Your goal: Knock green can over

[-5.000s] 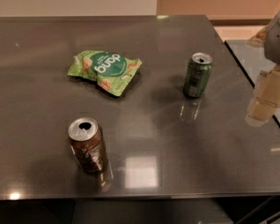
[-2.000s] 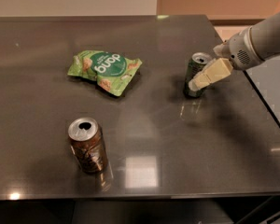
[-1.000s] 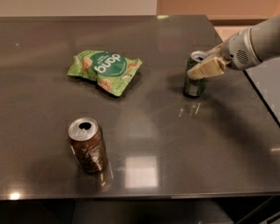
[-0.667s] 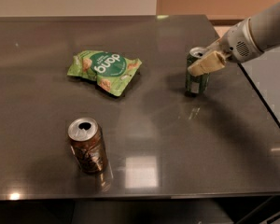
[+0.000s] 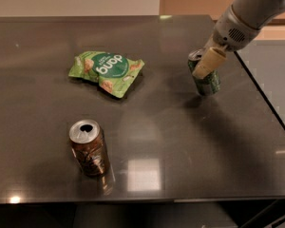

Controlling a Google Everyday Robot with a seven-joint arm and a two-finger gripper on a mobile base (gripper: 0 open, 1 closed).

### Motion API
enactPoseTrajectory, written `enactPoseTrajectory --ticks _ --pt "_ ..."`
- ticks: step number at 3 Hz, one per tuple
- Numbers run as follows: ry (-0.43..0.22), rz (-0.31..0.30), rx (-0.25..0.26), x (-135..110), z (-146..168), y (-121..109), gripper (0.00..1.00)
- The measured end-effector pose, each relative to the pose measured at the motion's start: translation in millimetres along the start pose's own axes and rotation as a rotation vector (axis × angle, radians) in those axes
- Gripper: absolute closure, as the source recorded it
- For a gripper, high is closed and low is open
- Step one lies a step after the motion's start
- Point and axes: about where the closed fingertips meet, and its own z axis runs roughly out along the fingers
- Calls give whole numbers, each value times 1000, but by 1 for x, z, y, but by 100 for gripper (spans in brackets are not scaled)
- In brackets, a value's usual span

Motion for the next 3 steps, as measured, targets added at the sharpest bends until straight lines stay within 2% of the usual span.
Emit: enactPoseTrajectory --ticks 1,2,3 --pt "147 -75 -58 5 12 7 82" --pt "239 -133 -90 7 18 8 59" --pt "292 -184 -108 6 25 8 35"
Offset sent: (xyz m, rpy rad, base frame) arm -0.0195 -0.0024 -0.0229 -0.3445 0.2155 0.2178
